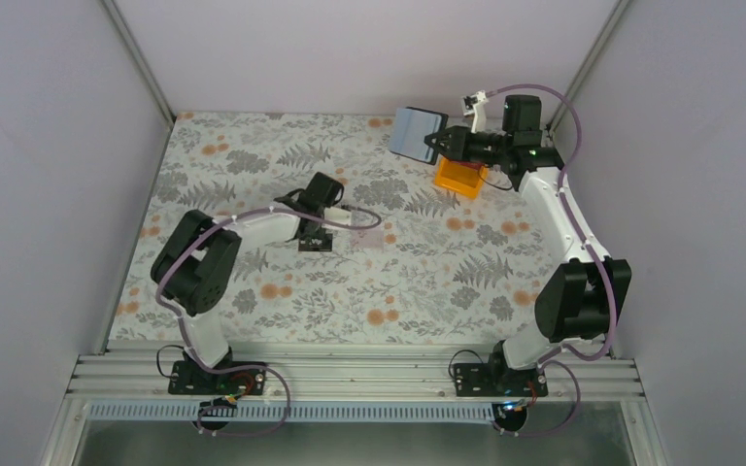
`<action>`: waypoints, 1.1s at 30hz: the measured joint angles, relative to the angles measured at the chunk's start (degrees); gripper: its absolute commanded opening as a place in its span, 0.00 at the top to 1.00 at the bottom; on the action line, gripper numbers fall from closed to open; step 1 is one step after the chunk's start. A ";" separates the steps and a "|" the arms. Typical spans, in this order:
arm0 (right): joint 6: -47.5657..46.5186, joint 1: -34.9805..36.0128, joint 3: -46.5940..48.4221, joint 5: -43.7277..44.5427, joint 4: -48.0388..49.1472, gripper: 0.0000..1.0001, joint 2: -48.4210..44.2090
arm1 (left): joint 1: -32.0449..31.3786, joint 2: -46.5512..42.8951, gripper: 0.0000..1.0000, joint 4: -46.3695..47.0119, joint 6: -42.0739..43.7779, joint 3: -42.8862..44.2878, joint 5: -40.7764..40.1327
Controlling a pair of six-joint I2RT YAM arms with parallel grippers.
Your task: Take the credit cards out of the card holder
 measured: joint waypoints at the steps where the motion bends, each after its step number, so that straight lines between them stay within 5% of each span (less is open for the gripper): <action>1: 0.00 0.00 0.00 0.00 -0.02 0.96 0.00 | 0.09 -0.81 0.51 -2.23 -1.01 1.66 1.20; 6: -0.02 0.00 0.00 -0.20 -0.04 0.96 0.00 | 0.90 -7.58 0.47 -12.37 -7.15 11.02 10.05; 13: -2.75 3.32 0.76 -3.26 -0.76 0.96 0.07 | 14.40 -16.35 0.00 -21.86 -24.06 25.14 36.02; 17: -7.21 10.49 4.57 -6.47 -1.64 0.96 0.61 | 25.90 -17.70 0.00 -28.02 -33.09 30.93 54.97; 24: -15.30 20.55 10.05 -11.89 -1.57 0.96 0.74 | 36.11 -18.95 0.00 -36.72 -39.74 28.87 83.73; 33: -19.02 24.11 13.40 -13.09 -1.36 0.96 4.24 | 38.29 -25.27 0.00 -44.26 -33.27 24.72 99.47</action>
